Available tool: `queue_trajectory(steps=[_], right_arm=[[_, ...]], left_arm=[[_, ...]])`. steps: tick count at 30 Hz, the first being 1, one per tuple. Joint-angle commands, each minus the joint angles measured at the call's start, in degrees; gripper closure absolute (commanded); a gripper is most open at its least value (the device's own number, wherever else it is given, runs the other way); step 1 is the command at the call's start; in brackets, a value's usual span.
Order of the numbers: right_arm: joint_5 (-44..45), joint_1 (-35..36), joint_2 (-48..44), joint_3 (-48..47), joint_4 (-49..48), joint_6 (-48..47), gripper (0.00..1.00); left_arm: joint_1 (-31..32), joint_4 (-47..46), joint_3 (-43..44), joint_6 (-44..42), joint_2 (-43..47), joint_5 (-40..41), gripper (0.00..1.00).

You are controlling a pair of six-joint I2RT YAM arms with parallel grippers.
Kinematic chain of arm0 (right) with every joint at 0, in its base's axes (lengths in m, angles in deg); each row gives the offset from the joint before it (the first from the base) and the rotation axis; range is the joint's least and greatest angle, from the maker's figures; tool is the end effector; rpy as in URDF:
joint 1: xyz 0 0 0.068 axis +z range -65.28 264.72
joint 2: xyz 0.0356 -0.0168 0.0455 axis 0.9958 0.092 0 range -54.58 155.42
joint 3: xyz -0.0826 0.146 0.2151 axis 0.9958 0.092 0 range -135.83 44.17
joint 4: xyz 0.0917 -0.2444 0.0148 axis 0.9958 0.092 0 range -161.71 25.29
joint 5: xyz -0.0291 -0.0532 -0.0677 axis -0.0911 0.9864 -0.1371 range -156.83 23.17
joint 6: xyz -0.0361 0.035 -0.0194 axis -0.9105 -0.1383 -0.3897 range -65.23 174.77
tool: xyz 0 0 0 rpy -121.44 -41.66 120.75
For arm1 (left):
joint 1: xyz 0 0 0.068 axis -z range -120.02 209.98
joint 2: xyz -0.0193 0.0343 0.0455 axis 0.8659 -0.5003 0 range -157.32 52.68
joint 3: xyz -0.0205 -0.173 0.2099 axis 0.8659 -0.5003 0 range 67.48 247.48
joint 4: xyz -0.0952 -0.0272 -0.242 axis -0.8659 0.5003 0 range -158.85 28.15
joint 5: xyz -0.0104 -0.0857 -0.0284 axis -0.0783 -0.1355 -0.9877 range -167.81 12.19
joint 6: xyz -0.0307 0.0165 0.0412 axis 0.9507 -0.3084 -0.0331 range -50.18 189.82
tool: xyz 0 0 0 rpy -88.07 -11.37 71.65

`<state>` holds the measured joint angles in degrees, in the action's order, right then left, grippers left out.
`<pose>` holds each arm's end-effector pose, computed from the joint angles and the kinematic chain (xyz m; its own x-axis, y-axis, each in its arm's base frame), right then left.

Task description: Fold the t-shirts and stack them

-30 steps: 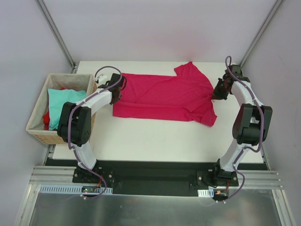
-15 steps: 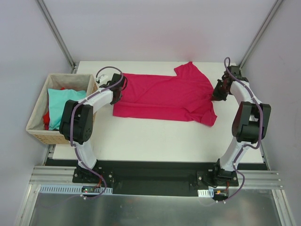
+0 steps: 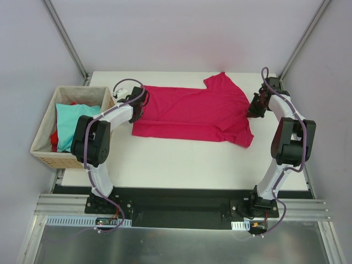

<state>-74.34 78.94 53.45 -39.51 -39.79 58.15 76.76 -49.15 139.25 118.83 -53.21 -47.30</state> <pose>0.4088 -0.0367 0.2274 -0.8243 0.1424 -0.5479 0.0766 0.9870 0.1413 0.3792 -0.0954 0.1951 -0.4780 -0.5351 -0.6966 -0.6084 0.7736 -0.1768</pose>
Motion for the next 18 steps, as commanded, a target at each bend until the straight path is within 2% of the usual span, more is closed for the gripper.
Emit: queue_trajectory(steps=[1, 3, 4, 5, 7, 8, 9, 11, 14, 18], right_arm=[[-0.1, 0.2, 0.4, -1.5, -1.2, -0.7, 1.00], [-0.5, 0.2, 0.7, -1.7, -1.1, -0.7, 1.00], [-0.7, 0.2, 0.7, -1.8, -0.5, -0.7, 0.99], [-0.9, 0.2, 0.7, -2.1, -0.1, -0.7, 0.75], [-4.1, 0.3, -0.8, -3.1, 0.9, -1.9, 0.43], [-4.9, 0.4, -1.9, -3.2, 1.0, -2.1, 0.15], [-6.1, 0.7, -4.8, -3.5, 1.0, -2.6, 0.09], [-6.6, 1.6, -8.2, -3.5, 2.3, -3.0, 0.01], [-7.1, 4.1, -16.3, 0.0, 3.1, -2.3, 0.00], [-8.0, 9.6, -25.5, 9.8, 2.4, 1.0, 0.00]], left_arm=[[-0.6, 0.2, 1.9, -0.9, -0.6, 1.1, 1.00], [-0.7, 0.2, 2.3, -1.5, -0.9, 1.1, 0.99], [-0.7, 0.2, 2.3, -1.6, -0.8, 1.0, 0.91], [-0.7, 0.2, 2.2, -1.6, -0.1, 1.0, 0.76], [-0.6, 0.2, 2.1, -2.0, 1.2, 0.6, 0.36], [-0.6, 0.2, 2.2, -2.5, 2.8, 0.4, 0.28], [-0.4, 0.2, 2.8, -3.1, 3.6, -0.3, 0.24], [0.2, 0.2, 3.2, -5.2, 6.7, -1.7, 0.16], [2.3, 0.3, 2.4, -7.6, 11.8, -4.4, 0.01], [4.4, 0.2, -4.7, -7.1, 19.6, -8.3, 0.01]])
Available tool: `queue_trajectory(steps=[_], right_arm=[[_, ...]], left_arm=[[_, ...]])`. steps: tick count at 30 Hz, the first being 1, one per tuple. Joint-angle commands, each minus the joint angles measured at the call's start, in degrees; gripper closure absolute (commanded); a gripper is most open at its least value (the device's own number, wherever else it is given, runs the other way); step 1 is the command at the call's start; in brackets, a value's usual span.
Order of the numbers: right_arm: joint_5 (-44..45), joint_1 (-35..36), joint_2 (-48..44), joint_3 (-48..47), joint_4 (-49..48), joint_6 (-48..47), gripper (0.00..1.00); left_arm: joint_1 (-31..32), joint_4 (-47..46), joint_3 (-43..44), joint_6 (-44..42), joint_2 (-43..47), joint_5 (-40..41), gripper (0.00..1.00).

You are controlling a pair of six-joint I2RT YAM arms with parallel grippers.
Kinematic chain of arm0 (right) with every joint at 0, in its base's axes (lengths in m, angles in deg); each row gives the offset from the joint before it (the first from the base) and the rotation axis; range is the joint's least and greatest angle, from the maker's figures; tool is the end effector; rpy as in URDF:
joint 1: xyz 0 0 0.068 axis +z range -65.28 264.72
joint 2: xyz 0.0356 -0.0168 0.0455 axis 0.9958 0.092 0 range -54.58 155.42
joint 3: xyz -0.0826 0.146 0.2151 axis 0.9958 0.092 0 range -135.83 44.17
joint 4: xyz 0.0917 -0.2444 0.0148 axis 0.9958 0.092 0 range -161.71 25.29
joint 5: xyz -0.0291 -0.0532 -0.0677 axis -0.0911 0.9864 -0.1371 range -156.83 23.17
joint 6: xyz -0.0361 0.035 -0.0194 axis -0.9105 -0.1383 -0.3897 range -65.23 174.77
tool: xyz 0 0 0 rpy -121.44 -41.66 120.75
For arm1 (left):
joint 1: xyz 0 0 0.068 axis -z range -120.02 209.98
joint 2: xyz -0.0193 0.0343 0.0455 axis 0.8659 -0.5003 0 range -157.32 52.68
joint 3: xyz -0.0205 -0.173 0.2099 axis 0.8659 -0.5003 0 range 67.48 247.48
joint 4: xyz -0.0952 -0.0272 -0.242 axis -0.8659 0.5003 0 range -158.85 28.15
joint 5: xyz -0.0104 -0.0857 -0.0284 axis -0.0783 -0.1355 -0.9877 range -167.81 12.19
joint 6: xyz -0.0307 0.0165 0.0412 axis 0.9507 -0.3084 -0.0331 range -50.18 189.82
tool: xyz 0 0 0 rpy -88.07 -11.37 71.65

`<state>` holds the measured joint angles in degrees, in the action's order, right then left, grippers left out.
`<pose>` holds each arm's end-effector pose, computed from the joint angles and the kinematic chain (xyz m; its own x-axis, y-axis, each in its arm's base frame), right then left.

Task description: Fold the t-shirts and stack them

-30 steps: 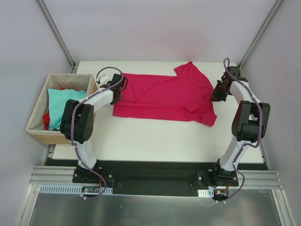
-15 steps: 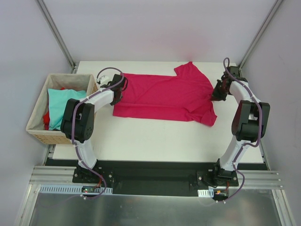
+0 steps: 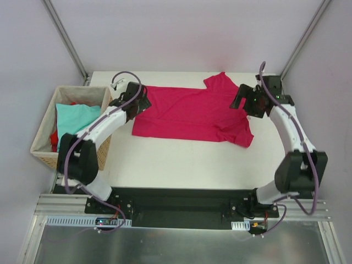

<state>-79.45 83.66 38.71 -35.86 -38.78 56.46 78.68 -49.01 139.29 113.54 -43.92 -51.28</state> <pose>0.3628 0.0011 0.3009 -0.7251 0.0424 -0.6873 -0.1117 0.9777 0.1781 0.3587 -0.1045 0.2531 -0.4710 -0.4934 -0.7313 -0.4703 0.8418 -0.2651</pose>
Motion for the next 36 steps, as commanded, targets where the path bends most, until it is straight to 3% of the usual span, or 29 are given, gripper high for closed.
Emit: queue_trajectory(steps=[1, 3, 7, 10, 13, 18, 23, 29, 36], right_arm=[[-3.7, 7.9, -14.1, 11.3, -0.3, 4.2, 0.00], [-5.8, 12.2, -16.5, 16.1, -3.4, 9.9, 0.00], [-4.2, 28.5, -15.9, 22.3, -15.5, 20.2, 0.00], [-0.6, 36.4, -9.3, 19.9, -20.2, 24.8, 0.00], [5.8, 40.1, -1.8, 13.1, -18.6, 24.8, 0.00], [11.2, 40.9, 8.5, 4.9, -15.2, 27.6, 0.00], [15.1, 40.8, 10.6, 4.0, -12.2, 29.0, 0.00], [20.0, 37.5, 3.0, 11.2, -7.4, 25.2, 0.00], [21.2, 25.7, -8.3, 19.0, 1.3, 18.4, 0.00]], left_arm=[[2.9, 0.1, -6.3, -0.8, 13.5, -4.8, 0.01], [3.1, 0.1, -11.2, 0.7, 16.5, -5.4, 0.01], [3.0, 0.3, -17.3, 2.7, 22.9, -6.0, 0.01], [2.8, 0.5, -20.0, 2.8, 24.7, -6.0, 0.01], [2.3, 0.6, -21.5, 2.8, 25.2, -6.8, 0.01], [2.2, 0.8, -23.2, 4.1, 25.8, -5.5, 0.01], [1.7, 0.9, -24.0, 4.4, 26.4, -5.3, 0.01], [1.6, 0.8, -22.2, 4.4, 23.7, -7.1, 0.01], [1.7, 0.6, -18.9, 3.6, 18.9, -9.8, 0.01]])
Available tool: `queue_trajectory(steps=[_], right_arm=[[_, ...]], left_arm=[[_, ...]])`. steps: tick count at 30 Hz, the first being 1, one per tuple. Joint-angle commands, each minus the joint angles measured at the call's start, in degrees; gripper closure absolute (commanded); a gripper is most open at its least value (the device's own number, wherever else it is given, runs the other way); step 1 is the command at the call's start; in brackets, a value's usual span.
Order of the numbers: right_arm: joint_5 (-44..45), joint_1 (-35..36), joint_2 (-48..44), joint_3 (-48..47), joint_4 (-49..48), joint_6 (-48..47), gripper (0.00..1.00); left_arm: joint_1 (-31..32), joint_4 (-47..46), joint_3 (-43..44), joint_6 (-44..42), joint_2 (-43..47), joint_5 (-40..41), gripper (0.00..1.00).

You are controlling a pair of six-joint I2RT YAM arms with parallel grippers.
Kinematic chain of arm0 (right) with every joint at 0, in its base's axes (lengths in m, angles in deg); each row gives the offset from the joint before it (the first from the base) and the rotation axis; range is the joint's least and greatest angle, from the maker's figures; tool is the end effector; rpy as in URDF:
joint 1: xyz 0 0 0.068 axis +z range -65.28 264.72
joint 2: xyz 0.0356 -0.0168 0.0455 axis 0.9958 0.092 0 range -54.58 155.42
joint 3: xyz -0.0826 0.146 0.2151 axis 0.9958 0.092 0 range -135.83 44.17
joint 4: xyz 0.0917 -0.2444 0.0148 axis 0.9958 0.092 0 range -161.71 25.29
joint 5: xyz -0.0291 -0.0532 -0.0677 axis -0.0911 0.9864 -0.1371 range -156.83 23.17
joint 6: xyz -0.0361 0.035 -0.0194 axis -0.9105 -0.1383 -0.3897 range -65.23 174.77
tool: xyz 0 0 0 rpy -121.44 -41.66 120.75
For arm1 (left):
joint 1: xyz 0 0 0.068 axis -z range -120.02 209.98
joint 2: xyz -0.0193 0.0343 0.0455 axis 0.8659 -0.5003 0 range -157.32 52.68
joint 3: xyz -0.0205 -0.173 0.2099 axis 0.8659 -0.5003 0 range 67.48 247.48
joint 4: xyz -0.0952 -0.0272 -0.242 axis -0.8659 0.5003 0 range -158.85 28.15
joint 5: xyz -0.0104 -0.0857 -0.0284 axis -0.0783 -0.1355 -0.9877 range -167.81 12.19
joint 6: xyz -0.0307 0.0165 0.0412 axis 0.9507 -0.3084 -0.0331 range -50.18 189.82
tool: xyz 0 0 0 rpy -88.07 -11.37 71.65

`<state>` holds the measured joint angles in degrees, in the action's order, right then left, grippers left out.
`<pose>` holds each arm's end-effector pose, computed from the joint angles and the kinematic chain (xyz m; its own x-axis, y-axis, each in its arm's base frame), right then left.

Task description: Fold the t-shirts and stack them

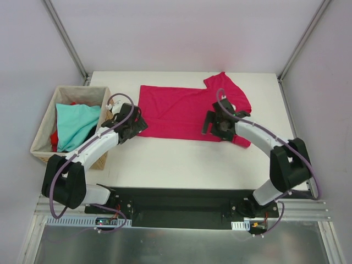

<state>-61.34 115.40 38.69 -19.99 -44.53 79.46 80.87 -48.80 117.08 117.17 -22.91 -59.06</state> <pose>0.2933 0.1701 0.2194 -0.8431 -0.0165 -0.5375 -0.1210 0.9797 0.1596 0.2616 -0.0875 0.2382 -0.5506 -0.5354 -0.6405 -0.4071 0.8420 -0.3538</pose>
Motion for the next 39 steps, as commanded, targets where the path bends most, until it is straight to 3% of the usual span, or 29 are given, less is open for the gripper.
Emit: queue_trajectory(steps=[1, 6, 11, 21, 31, 35, 39], right_arm=[[3.0, -7.6, -9.5, 4.2, 7.6, -5.3, 0.00], [4.8, -15.7, -16.3, 8.8, 11.7, -10.0, 0.00], [6.2, -18.7, -17.5, 10.9, 14.2, -12.3, 0.04], [7.9, -20.1, -12.8, 12.5, 10.3, -14.6, 0.39], [13.4, -20.6, -6.6, 9.0, 10.2, -19.9, 0.53], [14.5, -21.1, -5.4, 7.9, 9.1, -21.8, 0.67], [14.6, -21.3, -4.1, 7.1, 8.2, -23.6, 0.89]], left_arm=[[-0.5, 0.4, 3.7, -0.3, -2.5, -2.3, 0.01], [-0.4, 0.2, 5.1, -0.4, -4.7, -3.9, 0.01], [-0.7, 0.2, 5.9, 0.8, -6.1, -4.0, 0.01], [-2.5, -0.1, 6.6, 2.8, -9.6, -6.0, 0.06], [-5.2, -0.5, 5.6, 3.4, -10.5, -6.6, 0.10], [-5.4, -1.1, 6.1, 2.5, -11.9, -6.4, 0.13], [-5.5, -1.9, 6.8, 1.6, -14.0, -6.9, 0.16]])
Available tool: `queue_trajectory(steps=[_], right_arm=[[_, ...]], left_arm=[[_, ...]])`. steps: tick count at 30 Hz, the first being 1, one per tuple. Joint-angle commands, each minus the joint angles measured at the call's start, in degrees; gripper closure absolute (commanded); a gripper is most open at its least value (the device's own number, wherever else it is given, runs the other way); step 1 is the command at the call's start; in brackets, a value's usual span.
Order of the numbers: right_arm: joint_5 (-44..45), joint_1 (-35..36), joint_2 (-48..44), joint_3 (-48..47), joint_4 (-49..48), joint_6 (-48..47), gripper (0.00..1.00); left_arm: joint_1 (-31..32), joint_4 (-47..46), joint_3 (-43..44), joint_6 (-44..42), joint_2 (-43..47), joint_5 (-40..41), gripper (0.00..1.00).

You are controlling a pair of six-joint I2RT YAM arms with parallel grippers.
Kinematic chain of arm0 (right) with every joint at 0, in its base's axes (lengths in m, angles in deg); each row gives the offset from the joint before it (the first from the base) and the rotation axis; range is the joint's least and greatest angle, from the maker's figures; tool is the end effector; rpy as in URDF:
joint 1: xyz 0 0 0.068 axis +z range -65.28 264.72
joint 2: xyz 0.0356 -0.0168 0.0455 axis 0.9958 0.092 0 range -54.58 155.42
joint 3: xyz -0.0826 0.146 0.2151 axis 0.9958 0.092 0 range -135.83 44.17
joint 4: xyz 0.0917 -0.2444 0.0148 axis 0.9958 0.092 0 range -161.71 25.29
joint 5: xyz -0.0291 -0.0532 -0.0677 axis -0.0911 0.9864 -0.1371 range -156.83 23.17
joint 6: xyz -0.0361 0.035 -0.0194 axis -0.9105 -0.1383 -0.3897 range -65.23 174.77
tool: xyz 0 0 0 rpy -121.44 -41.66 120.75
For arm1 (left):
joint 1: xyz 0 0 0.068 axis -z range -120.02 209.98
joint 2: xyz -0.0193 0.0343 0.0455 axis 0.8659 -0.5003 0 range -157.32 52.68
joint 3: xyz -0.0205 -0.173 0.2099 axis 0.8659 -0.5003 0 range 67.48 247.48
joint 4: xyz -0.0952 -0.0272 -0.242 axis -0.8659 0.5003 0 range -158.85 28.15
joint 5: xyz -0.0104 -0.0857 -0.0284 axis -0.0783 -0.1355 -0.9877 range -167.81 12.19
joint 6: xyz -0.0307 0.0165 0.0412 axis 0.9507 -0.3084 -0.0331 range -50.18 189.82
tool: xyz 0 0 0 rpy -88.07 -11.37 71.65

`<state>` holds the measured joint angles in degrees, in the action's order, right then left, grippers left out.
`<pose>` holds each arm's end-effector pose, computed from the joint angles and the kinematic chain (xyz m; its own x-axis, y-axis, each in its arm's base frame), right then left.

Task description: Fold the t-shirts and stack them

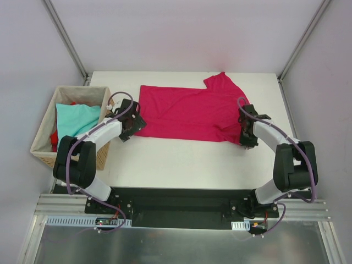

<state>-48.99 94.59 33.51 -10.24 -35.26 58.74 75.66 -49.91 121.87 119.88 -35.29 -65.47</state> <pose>0.2827 0.0381 0.1900 -0.9285 -0.0945 -0.3591 0.0039 0.9646 -0.2639 0.3045 -0.0775 0.2054 -0.5968 -0.6104 -0.5207 -0.4967 0.7908 -0.3577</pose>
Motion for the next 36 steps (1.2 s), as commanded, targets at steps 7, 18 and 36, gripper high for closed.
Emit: queue_trajectory(steps=[7, 18, 36], right_arm=[[1.2, -0.7, 1.3, -2.6, -2.3, -5.0, 0.99], [-2.5, -1.5, 2.7, -2.5, -2.2, -6.6, 0.64], [-1.2, -3.2, 5.9, -4.6, -1.8, -9.1, 0.87]], left_arm=[[-0.7, -1.5, 3.4, -2.8, -3.4, -0.8, 0.20], [-2.4, -2.2, 3.4, -5.1, -5.9, -1.5, 0.43], [-3.2, -2.6, 2.0, -6.0, -9.1, 1.8, 0.87]])
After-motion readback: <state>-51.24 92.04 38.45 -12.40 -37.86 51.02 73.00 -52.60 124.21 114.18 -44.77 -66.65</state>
